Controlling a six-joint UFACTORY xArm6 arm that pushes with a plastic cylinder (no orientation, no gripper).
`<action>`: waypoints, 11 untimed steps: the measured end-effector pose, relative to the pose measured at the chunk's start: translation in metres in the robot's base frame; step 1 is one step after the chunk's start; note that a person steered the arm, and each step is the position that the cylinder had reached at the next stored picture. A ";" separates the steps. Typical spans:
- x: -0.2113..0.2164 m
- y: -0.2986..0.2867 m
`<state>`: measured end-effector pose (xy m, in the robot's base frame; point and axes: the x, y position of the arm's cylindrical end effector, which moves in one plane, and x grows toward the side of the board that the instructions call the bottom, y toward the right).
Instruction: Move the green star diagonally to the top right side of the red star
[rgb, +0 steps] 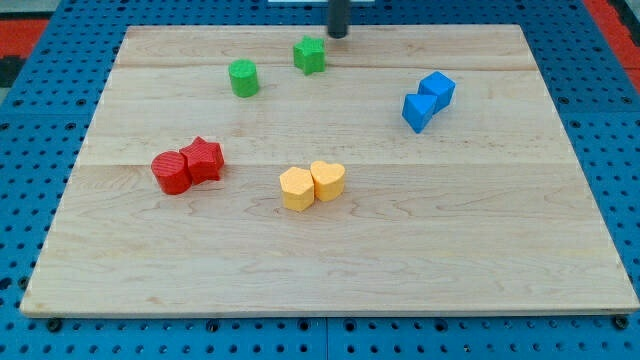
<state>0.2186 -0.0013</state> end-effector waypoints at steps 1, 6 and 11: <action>0.050 -0.039; 0.146 -0.080; 0.020 -0.077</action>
